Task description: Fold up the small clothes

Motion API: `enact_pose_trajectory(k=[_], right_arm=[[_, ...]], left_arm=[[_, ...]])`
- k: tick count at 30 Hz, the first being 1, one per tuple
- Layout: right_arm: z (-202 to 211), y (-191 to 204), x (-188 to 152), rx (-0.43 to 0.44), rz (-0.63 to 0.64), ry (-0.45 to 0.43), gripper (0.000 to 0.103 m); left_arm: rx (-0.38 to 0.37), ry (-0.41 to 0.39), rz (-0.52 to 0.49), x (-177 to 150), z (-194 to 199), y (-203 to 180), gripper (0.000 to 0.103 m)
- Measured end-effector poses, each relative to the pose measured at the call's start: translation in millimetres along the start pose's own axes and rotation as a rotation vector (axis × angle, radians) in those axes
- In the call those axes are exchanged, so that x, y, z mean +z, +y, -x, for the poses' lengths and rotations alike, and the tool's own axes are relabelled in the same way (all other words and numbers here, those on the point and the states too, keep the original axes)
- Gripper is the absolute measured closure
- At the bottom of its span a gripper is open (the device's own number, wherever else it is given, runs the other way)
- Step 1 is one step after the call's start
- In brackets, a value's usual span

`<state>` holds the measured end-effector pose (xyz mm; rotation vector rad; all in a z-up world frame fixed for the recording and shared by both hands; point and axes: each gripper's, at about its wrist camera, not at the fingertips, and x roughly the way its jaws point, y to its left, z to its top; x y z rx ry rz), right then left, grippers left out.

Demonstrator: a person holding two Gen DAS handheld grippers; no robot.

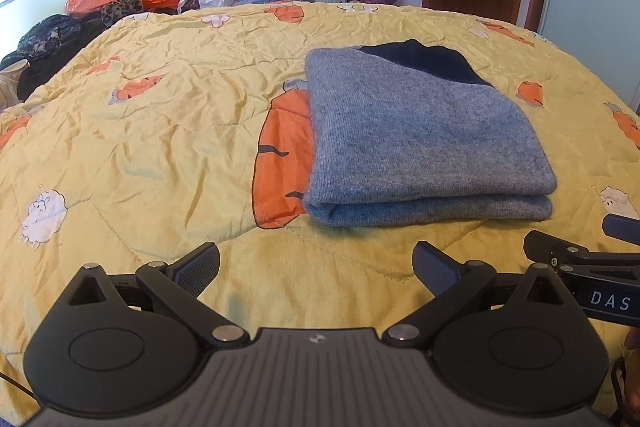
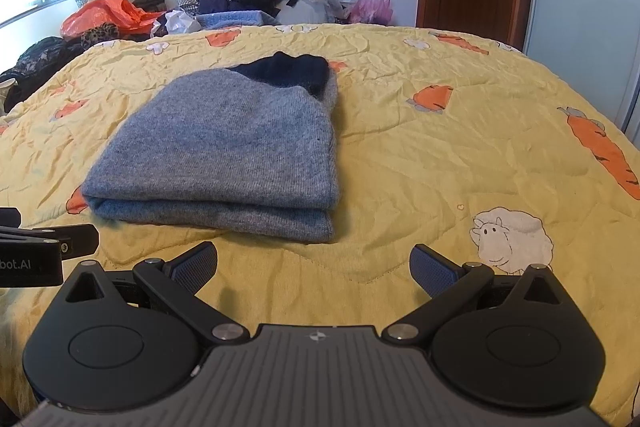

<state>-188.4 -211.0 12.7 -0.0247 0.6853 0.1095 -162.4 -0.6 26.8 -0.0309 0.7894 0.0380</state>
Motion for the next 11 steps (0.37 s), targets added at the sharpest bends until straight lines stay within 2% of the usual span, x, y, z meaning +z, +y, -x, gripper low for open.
enact_pose_trajectory(k=[5,8,11], right_arm=[[-1,0,0,0.001,0.001,0.005,0.000],[-2,0,0,0.005,-0.004,0.004,0.000],[-2,-2,1,0.014,-0.012,0.013,0.000]], left_arm=[[-0.021,-0.034,0.026,-3,6,4,0.000],[-0.046,-0.021,0.065,-3,4,11,0.001],[-0.068,-0.006,0.046,-1,2,11,0.001]])
